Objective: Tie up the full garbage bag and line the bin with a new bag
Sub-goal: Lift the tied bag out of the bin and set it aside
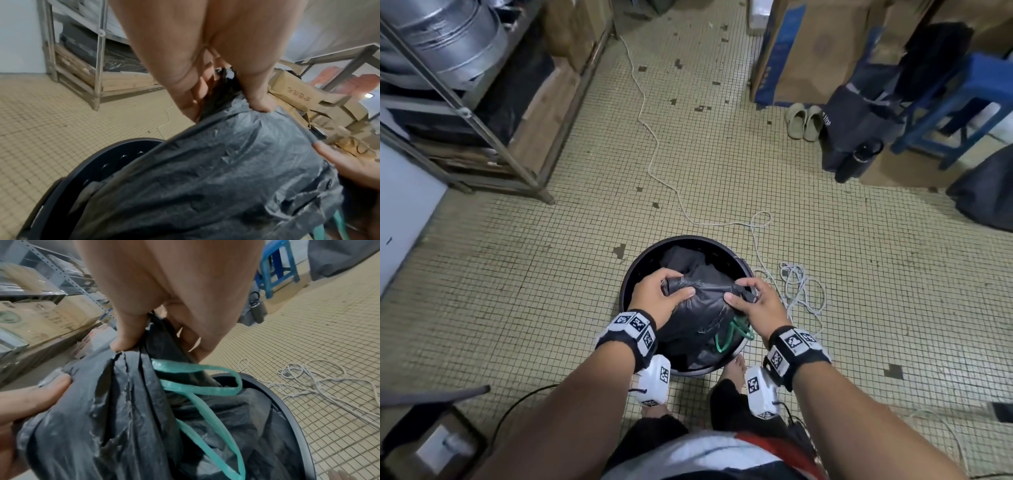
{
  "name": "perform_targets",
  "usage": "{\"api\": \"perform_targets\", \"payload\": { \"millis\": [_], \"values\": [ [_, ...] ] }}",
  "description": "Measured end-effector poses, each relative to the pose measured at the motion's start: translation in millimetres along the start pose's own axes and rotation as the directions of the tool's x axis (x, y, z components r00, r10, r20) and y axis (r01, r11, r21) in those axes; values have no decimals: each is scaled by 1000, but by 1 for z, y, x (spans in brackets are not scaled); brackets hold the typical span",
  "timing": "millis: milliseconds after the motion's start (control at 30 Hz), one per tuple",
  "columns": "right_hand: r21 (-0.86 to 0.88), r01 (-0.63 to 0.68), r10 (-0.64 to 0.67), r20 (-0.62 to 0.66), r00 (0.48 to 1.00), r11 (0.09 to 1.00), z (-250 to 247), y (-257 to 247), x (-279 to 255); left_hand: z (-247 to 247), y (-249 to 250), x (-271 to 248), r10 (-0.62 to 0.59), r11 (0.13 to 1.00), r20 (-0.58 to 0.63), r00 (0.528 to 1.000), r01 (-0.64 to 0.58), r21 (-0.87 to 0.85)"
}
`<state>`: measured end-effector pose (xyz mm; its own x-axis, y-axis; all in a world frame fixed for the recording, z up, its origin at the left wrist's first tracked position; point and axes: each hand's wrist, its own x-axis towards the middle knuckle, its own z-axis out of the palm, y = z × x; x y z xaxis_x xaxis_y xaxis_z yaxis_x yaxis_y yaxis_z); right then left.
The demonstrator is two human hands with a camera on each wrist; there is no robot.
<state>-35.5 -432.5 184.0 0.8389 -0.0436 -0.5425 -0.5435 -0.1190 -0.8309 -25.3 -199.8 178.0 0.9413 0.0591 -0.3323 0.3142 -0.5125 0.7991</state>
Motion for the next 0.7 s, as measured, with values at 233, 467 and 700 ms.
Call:
{"api": "perform_targets", "payload": {
  "millis": [233,467,700],
  "values": [
    [-860,397,-449,231,863,321,15,4,-12,9,-4,15,-121,985,41,992,125,-122],
    [-832,454,-350,341,872,318,22,20,2,8,-7,23,-249,950,68,966,257,-175],
    [-661,449,-236,389,890,601,11,13,20,4,-12,5,299,915,202,933,-340,216]
  ]
}}
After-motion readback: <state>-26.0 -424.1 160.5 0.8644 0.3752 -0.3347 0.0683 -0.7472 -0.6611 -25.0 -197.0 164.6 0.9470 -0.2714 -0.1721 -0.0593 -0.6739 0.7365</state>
